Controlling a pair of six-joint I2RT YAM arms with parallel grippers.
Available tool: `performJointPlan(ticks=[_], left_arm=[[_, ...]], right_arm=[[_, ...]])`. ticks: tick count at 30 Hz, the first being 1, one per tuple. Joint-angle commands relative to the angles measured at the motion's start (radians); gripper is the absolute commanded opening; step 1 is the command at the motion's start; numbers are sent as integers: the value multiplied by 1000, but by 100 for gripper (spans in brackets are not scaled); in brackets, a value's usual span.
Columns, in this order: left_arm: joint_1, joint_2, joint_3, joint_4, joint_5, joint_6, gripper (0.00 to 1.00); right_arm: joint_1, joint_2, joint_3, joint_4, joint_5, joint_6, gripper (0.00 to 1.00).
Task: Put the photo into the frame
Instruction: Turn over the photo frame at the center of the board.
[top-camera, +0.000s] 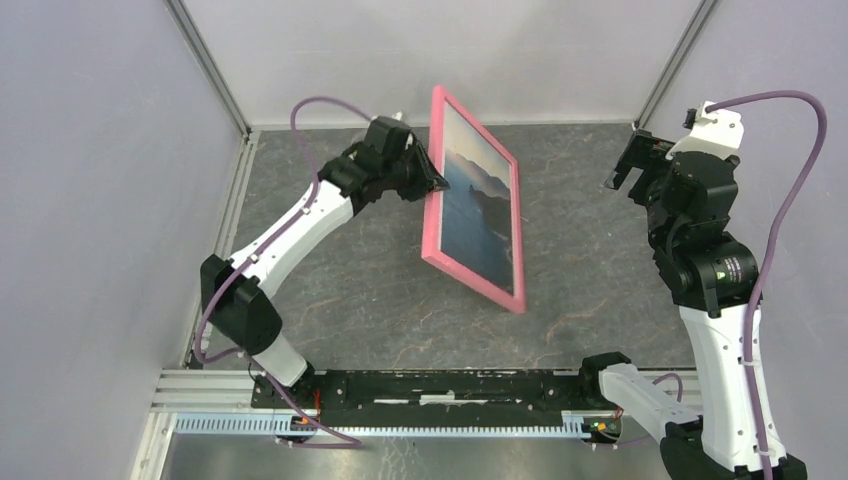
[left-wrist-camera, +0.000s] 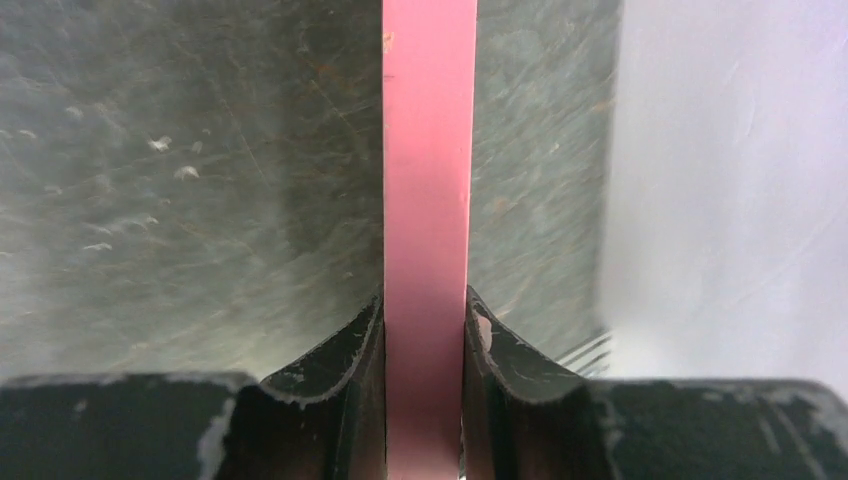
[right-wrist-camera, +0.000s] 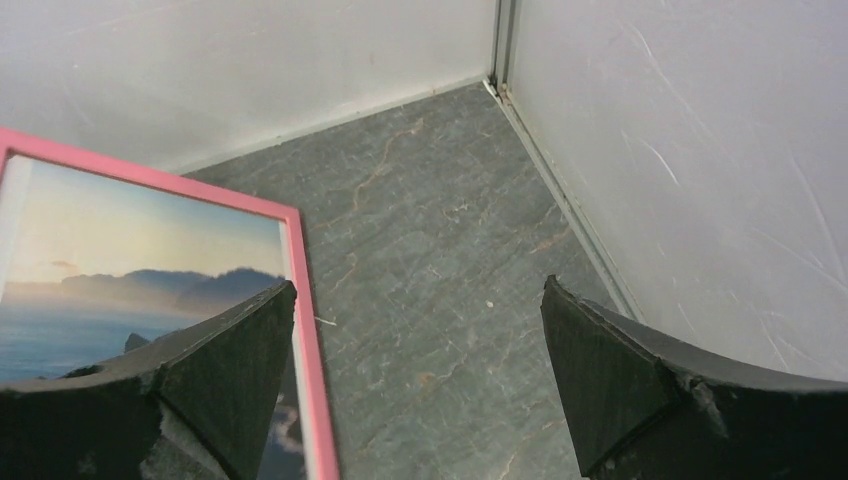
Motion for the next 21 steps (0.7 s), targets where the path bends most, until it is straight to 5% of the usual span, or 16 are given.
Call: performJointPlan(ticks=[1, 3, 8, 21], left_arm=[[4, -177, -349, 592, -16, -513, 2], [-31, -211, -489, 753, -144, -635, 2], [-203, -188, -588, 827, -500, -764, 2], [-497, 303, -402, 970, -1044, -1205, 2]], right_arm=[[-2, -28, -27, 43, -10, 11, 98], [-2, -32, -35, 45, -19, 16, 97], [-2, -41, -55, 46, -51, 25, 97], [-2, -61, -69, -10, -166, -9, 96]])
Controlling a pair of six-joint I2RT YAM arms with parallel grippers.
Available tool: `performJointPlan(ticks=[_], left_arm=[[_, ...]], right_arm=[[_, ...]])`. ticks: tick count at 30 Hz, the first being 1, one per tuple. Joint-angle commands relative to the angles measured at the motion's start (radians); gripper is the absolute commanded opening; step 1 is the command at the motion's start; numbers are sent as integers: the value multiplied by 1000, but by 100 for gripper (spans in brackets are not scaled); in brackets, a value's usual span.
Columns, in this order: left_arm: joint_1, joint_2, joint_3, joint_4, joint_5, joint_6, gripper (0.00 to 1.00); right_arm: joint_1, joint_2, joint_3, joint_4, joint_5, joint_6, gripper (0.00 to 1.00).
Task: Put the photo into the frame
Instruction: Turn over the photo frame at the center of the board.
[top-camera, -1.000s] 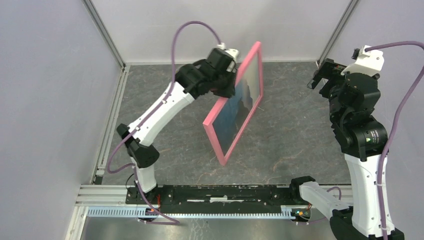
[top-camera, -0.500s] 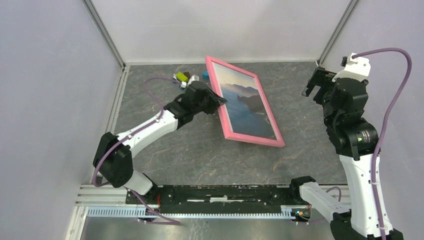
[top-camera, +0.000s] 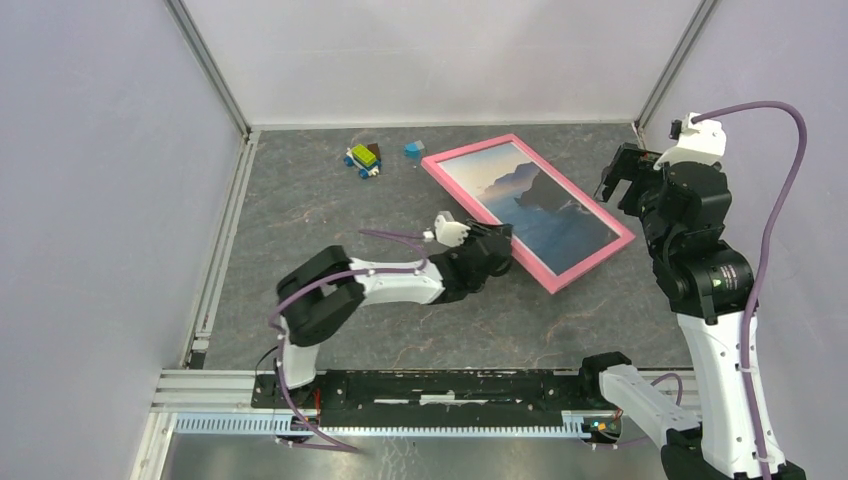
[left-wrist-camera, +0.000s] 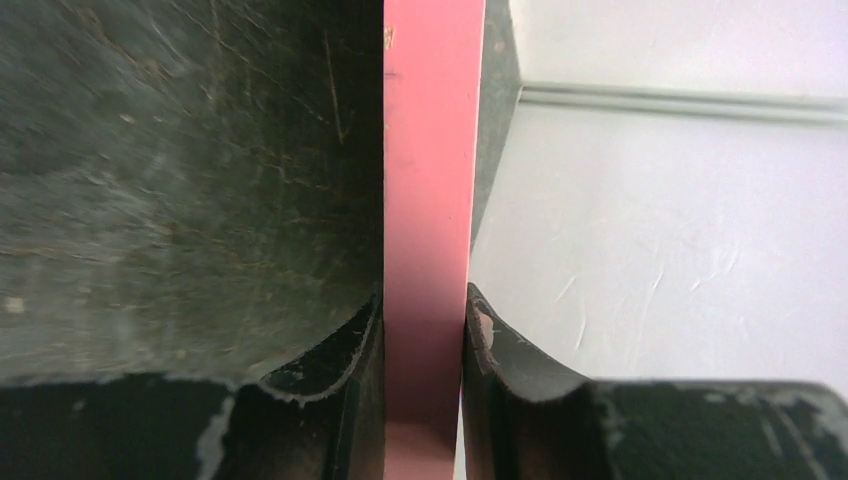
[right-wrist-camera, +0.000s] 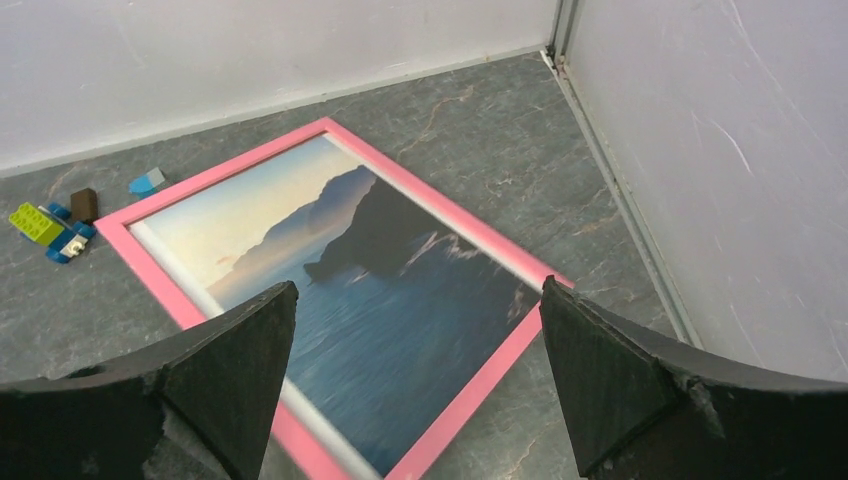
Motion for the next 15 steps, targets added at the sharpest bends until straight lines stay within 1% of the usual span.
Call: performJointPlan(ticks=[1, 4, 5, 7, 10, 12, 15], left_arm=[[-42, 128, 134, 105, -277, -283, 2], [-66, 239, 223, 130, -313, -323, 2], [-74, 277, 263, 125, -319, -324, 2], [-85, 341, 337, 62, -316, -394, 2], [-98, 429, 416, 78, -316, -436, 4], [-104, 473, 480, 32, -323, -461, 10], [-112, 546, 578, 21, -320, -475, 18]], right_arm=[[-2, -17, 24, -20, -49, -19, 96], [-2, -36, 32, -35, -47, -19, 96], [-2, -42, 32, -38, -49, -16, 96], [-2, -57, 29, -39, -56, -8, 96], [-1, -70, 28, -42, -67, 0, 96], [-2, -73, 26, -49, -76, 4, 95], [-2, -79, 11, -56, -98, 13, 95]])
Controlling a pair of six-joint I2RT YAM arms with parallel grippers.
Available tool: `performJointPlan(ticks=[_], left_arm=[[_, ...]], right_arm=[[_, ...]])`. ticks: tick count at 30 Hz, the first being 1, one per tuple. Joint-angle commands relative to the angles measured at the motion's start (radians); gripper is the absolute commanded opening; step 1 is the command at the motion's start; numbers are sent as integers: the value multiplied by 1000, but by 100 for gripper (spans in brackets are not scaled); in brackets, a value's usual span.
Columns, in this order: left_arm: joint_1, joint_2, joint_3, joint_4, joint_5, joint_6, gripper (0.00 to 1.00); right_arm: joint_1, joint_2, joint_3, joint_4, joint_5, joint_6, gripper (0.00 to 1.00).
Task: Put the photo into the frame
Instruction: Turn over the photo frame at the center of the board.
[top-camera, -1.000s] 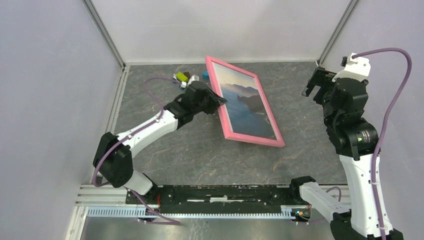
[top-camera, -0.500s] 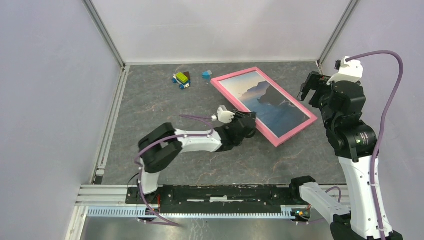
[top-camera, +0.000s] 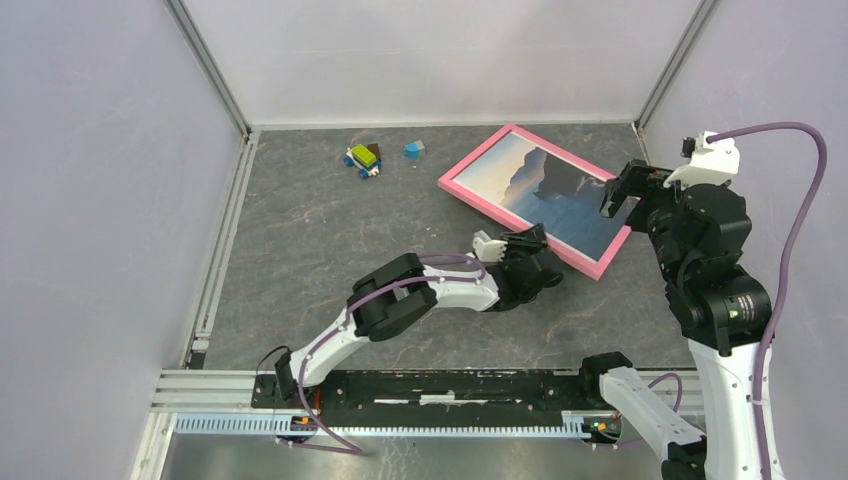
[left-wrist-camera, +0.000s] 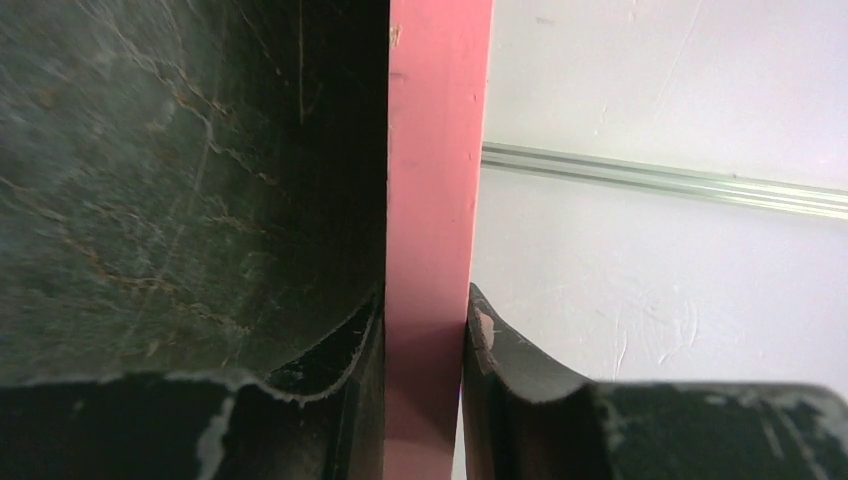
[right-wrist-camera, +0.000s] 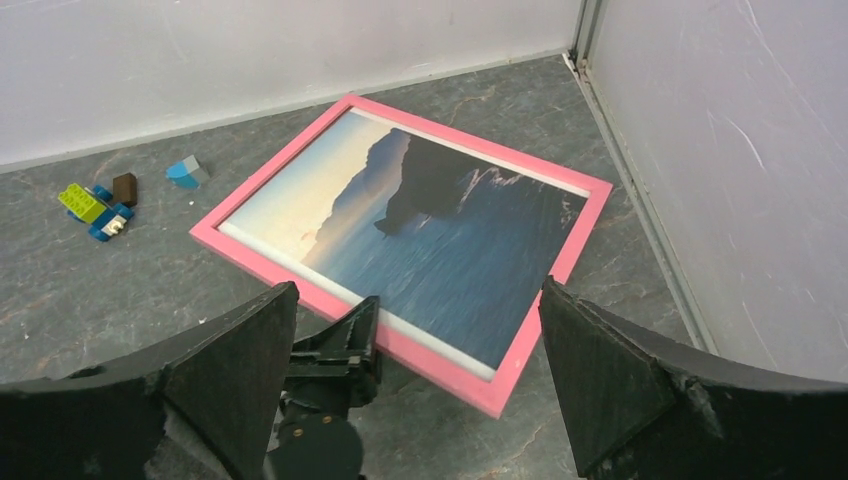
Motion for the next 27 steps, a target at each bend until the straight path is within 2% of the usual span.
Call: performJointPlan(ticks=[1, 3, 5, 8, 9, 10, 14, 15, 17, 19, 22, 25, 27], left_arm=[[-7, 88, 171, -22, 3, -210, 23], [-12, 122, 230, -57, 15, -228, 35], [-17, 139, 280, -140, 18, -258, 54], [-18, 126, 304, -208, 51, -258, 73], [-17, 114, 303, -257, 65, -255, 76], [-17, 99, 301, -307, 79, -268, 82], [-9, -19, 185, -453, 194, -345, 86], [-4, -56, 126, -457, 226, -362, 99], [11, -115, 21, -426, 285, -379, 100], [17, -177, -83, -325, 295, -304, 100], [18, -280, -160, -355, 343, -169, 100], [20, -389, -202, -381, 367, 110, 100], [23, -460, -191, -484, 391, 305, 100]], right_arm=[[-2, -7, 8, -2, -38, 16, 95], [-3, -7, 12, -3, -37, 18, 95], [-2, -5, 22, -7, -31, 18, 95], [-2, 0, 46, -18, -11, 17, 95], [-2, 0, 54, -23, -3, 20, 94], [-2, -2, 56, -24, 4, 20, 94], [-2, -7, 58, -41, 41, 13, 95], [-2, -9, 57, -44, 49, 6, 95], [-2, -10, 55, -45, 53, -12, 95], [-2, -11, 51, -53, 66, -13, 95], [-1, -13, 32, -49, 47, -51, 98], [-2, -17, 7, -47, 22, -110, 98], [-2, -22, -22, -35, -10, -152, 98]])
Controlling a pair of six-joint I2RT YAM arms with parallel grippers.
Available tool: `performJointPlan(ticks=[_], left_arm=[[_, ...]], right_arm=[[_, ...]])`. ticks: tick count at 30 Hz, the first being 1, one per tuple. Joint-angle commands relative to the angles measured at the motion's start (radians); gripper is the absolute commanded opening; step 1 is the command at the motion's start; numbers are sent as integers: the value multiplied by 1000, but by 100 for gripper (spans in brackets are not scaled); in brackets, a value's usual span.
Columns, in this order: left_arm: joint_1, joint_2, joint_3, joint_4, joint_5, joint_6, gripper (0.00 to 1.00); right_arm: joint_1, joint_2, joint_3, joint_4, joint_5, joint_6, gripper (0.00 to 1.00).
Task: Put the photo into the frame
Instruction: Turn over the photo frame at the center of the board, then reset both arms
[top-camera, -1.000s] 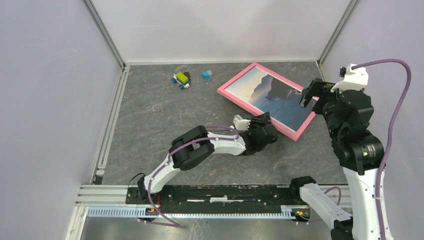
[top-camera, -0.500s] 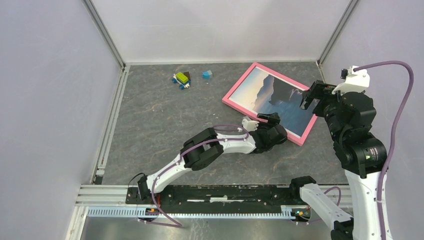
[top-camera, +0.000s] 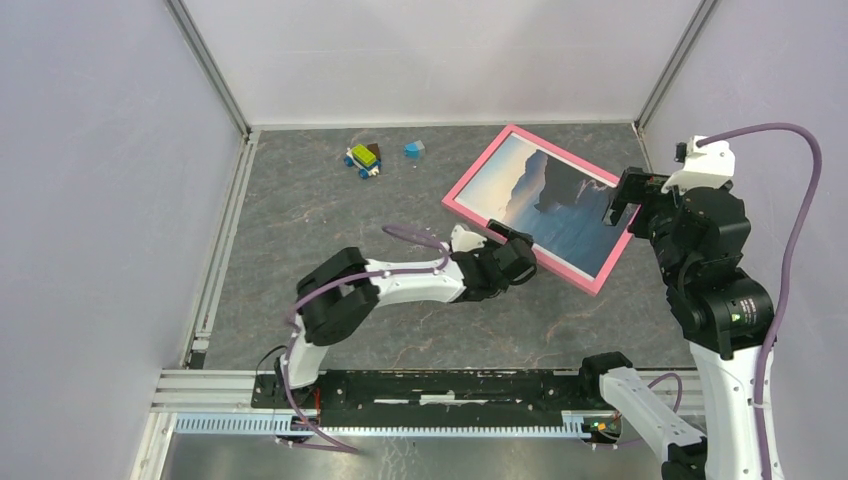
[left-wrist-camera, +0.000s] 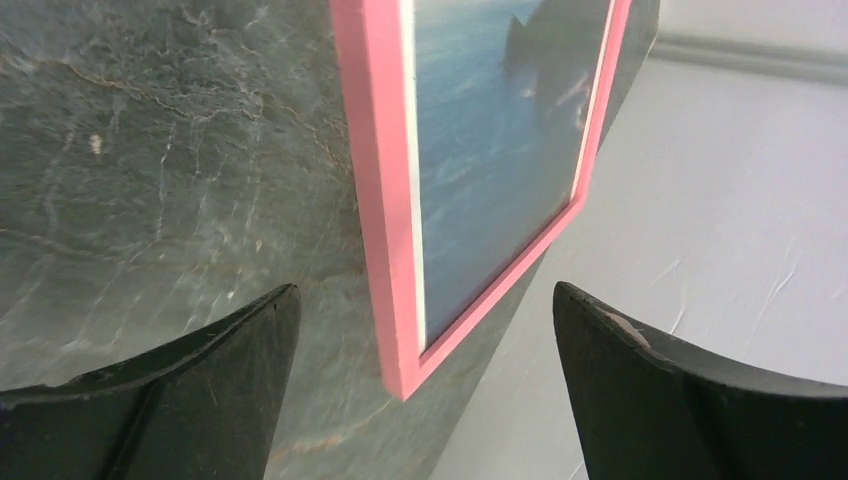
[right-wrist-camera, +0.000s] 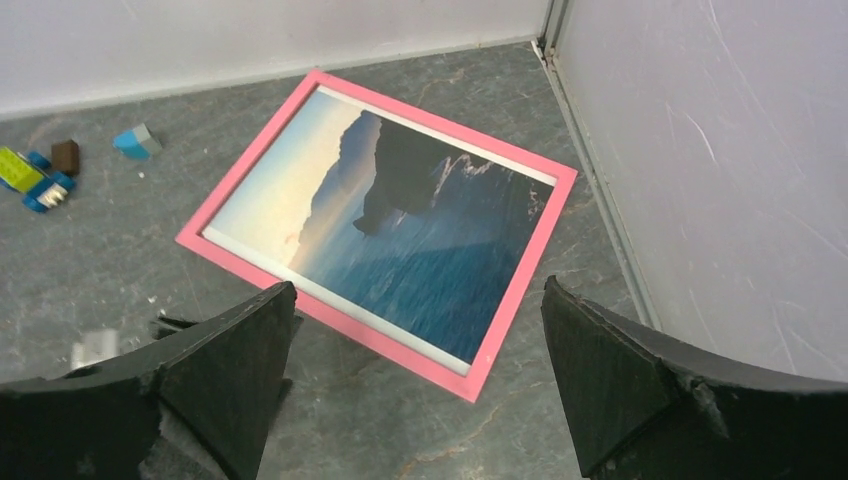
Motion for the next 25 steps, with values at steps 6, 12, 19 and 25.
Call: performJointPlan(ticks=[6, 12, 19, 25], left_arm=[[7, -512, -80, -259, 36, 1032, 100], [35, -860, -60, -453, 107, 1588, 100], [37, -1104, 123, -584, 93, 1810, 100], [37, -1204, 213, -613, 30, 1860, 100]], right_arm=[[-2, -46, -138, 68, -174, -193, 98], [-2, -119, -185, 165, -381, -238, 98], [-3, -187, -156, 252, -411, -215, 98], [-1, -187, -148, 296, -367, -178, 98]])
